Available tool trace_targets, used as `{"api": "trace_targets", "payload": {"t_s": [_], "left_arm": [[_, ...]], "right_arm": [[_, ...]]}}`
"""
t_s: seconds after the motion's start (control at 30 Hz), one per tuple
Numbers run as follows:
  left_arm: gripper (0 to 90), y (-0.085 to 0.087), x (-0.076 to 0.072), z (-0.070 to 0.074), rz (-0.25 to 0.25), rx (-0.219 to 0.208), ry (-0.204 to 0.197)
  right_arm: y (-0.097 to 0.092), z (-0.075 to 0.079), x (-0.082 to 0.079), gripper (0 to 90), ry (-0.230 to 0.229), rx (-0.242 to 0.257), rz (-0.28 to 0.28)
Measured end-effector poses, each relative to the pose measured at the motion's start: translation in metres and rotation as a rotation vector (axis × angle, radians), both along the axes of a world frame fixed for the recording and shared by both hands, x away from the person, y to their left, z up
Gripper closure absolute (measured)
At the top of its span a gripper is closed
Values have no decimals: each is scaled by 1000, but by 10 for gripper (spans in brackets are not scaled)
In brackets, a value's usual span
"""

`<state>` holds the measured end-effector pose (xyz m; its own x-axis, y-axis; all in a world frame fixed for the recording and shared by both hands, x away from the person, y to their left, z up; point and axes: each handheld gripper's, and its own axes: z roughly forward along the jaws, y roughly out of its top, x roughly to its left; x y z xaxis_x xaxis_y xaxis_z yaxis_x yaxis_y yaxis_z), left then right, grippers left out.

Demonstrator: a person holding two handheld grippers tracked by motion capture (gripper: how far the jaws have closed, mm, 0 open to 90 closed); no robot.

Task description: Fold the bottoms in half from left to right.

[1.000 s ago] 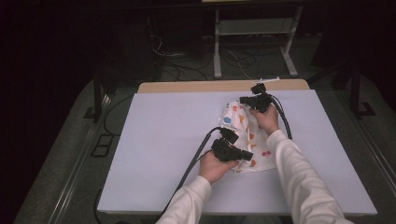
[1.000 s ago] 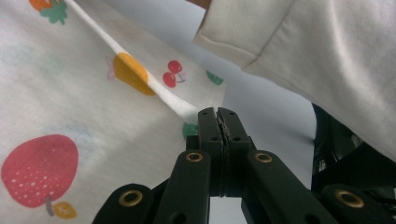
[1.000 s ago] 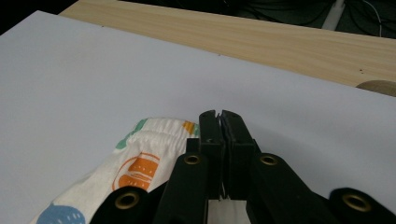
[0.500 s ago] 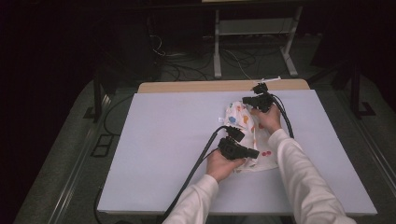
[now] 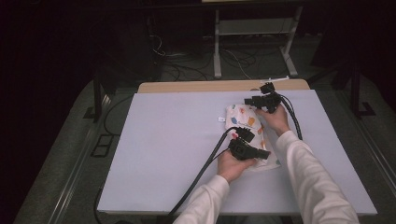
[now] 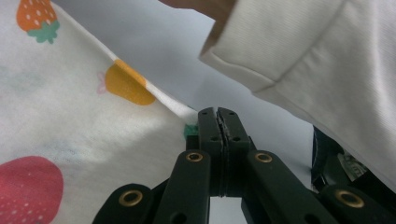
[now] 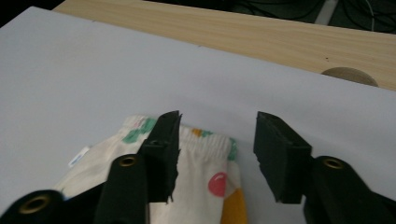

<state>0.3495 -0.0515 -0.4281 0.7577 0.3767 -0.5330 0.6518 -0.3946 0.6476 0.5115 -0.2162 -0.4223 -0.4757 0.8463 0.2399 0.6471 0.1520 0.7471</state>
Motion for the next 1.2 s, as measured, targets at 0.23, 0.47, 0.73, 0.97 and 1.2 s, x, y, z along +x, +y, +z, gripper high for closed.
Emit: {"api": "trace_targets", "payload": {"t_s": [0.23, 0.47, 0.73, 0.97, 1.2], "left_arm": [[888, -10, 1, -2, -5, -3, 4], [888, -17, 3, -8, 1, -1, 15], [888, -23, 5, -9, -2, 5, 15], [888, -31, 6, -12, -5, 16, 22], [675, -33, 7, -13, -27, -59, 41]], "right_arm": [[0, 2, -15, 196, -2, -2, 55], [-2, 3, -23, 120, -15, 2, 58], [-7, 4, -27, 0, -8, 3, 42], [-13, 3, -31, 0, -3, -10, 22], [-24, 5, -36, 0, -5, -19, 2]]}}
